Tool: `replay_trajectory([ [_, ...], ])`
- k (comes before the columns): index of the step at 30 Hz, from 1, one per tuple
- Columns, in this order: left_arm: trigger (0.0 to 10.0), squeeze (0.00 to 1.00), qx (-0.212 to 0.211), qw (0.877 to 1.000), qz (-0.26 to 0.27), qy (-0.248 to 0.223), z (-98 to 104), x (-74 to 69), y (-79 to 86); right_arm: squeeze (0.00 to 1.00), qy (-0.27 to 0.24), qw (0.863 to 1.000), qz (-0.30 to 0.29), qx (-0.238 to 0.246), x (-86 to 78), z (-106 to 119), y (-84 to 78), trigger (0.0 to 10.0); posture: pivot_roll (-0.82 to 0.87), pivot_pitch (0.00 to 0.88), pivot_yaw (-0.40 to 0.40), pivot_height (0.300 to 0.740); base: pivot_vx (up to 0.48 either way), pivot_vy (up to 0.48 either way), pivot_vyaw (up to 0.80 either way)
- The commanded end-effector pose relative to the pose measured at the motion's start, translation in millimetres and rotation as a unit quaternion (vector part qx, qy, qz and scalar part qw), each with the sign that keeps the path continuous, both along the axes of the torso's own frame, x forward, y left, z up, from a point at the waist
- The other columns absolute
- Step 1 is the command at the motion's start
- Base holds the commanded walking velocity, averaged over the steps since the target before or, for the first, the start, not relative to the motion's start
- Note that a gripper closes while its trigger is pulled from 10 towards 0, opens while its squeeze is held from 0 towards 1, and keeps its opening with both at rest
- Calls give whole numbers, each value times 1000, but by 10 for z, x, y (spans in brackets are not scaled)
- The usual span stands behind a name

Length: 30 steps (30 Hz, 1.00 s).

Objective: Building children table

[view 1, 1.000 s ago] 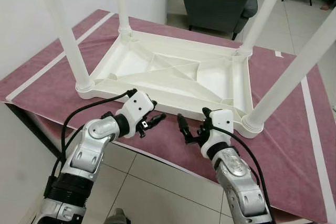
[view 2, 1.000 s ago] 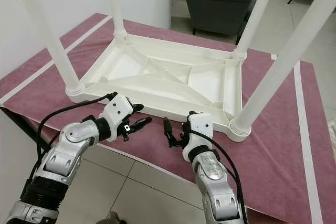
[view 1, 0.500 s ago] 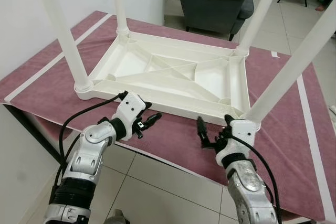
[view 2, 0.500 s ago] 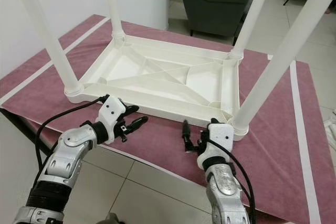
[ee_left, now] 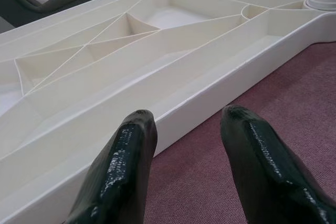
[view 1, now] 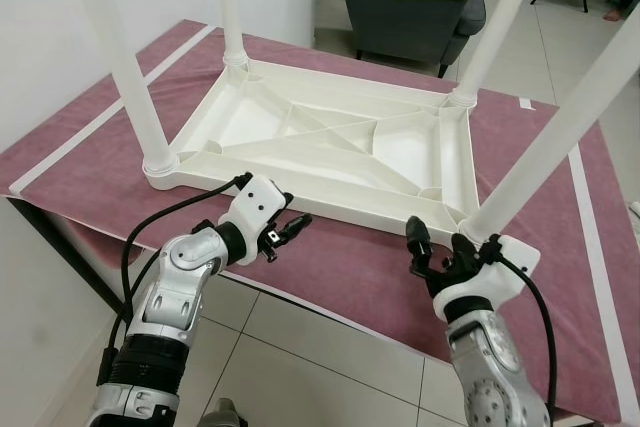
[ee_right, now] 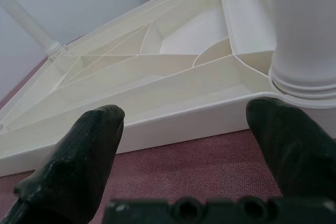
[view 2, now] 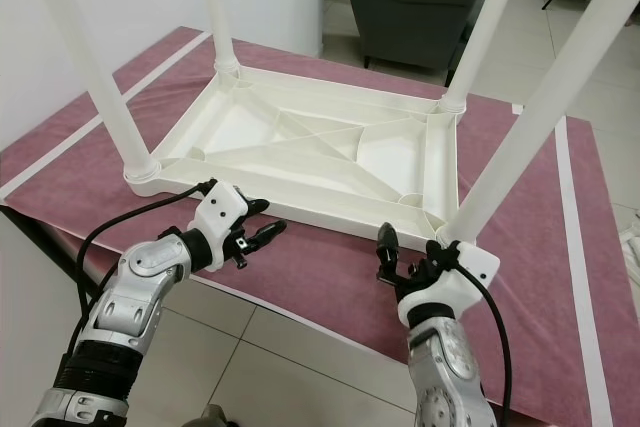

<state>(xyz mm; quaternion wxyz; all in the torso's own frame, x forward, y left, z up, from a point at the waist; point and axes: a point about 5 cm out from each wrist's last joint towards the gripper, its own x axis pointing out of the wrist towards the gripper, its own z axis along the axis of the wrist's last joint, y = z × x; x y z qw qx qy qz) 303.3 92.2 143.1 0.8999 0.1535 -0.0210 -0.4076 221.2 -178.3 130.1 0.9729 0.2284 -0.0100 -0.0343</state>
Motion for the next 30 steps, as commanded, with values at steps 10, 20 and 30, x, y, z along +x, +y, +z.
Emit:
replay_trajectory([
  [10,10000,0,-5,982,165,-87,169,215,72,0,-7,997,-28,71,-12,53,-90,10000,56,0,10,740,0,0,0],
  [20,10000,0,12,983,161,-84,95,194,85,0,19,960,-136,-244,89,185,-479,10000,57,0,5,740,0,0,0],
  [30,10000,0,16,984,158,-85,83,196,77,0,14,944,-157,-289,314,249,-508,10000,63,0,14,740,0,0,0],
])
